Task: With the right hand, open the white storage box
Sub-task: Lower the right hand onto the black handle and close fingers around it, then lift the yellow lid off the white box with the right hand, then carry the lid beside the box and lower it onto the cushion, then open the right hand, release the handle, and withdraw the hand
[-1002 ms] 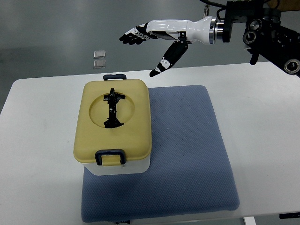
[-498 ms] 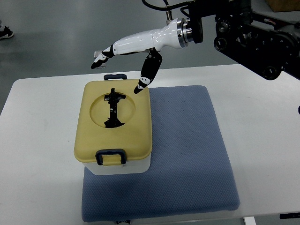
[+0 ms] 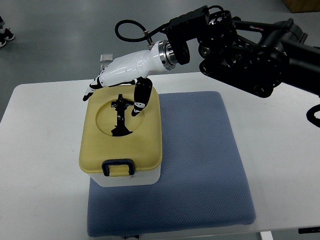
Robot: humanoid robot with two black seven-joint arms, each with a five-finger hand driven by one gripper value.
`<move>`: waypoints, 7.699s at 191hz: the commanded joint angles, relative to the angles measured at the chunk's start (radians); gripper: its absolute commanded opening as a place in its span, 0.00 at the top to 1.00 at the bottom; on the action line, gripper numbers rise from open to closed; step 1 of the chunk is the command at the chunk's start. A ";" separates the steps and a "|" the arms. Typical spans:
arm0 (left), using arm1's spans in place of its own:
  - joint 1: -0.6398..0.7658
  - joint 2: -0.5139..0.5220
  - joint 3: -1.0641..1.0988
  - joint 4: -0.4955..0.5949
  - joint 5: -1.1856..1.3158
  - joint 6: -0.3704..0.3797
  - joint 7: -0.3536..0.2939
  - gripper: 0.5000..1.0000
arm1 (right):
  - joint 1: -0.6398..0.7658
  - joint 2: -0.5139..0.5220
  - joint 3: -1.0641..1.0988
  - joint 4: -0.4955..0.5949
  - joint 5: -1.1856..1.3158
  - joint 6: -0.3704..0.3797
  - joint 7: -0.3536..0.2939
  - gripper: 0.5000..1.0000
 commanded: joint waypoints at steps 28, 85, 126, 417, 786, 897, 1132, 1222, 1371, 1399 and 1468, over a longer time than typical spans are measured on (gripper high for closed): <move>0.000 0.000 0.000 0.000 0.000 0.000 0.000 0.00 | -0.001 0.020 -0.012 -0.002 -0.023 -0.024 -0.002 0.15; 0.000 0.000 0.000 0.000 0.000 0.000 0.000 0.00 | 0.002 0.034 -0.052 -0.017 -0.071 -0.077 -0.002 0.15; 0.000 0.000 0.000 0.000 0.000 0.000 0.000 0.00 | 0.001 0.042 -0.054 -0.019 -0.082 -0.104 -0.002 0.15; 0.000 0.000 0.000 0.000 0.000 0.000 0.000 0.00 | -0.018 0.051 -0.065 -0.023 -0.080 -0.114 0.003 1.00; 0.000 0.000 0.000 0.000 0.000 0.000 0.000 0.00 | -0.068 -0.405 -0.075 -0.079 -0.119 -0.420 0.162 1.00; 0.000 0.000 0.000 0.000 0.000 0.000 0.000 0.00 | -0.219 -0.336 -0.089 -0.252 -0.123 -0.544 0.162 1.00; 0.000 0.000 0.000 0.000 0.000 0.000 0.000 0.00 | -0.354 -0.230 -0.135 -0.303 -0.105 -0.686 0.158 0.32; 0.000 0.000 0.000 0.000 0.000 0.000 0.000 0.00 | -0.295 -0.291 -0.135 -0.253 -0.106 -0.501 0.162 0.19; 0.000 0.000 0.000 0.000 0.000 0.000 0.000 0.00 | -0.277 -0.302 -0.129 -0.264 0.561 -0.233 0.106 0.19; 0.000 0.000 0.000 0.000 0.000 0.000 0.000 0.00 | -0.289 -0.277 -0.127 -0.277 0.836 -0.171 -0.042 0.19; 0.000 0.000 0.000 0.000 0.000 0.000 0.000 0.00 | -0.343 -0.217 -0.083 -0.286 1.510 -0.079 -0.270 0.19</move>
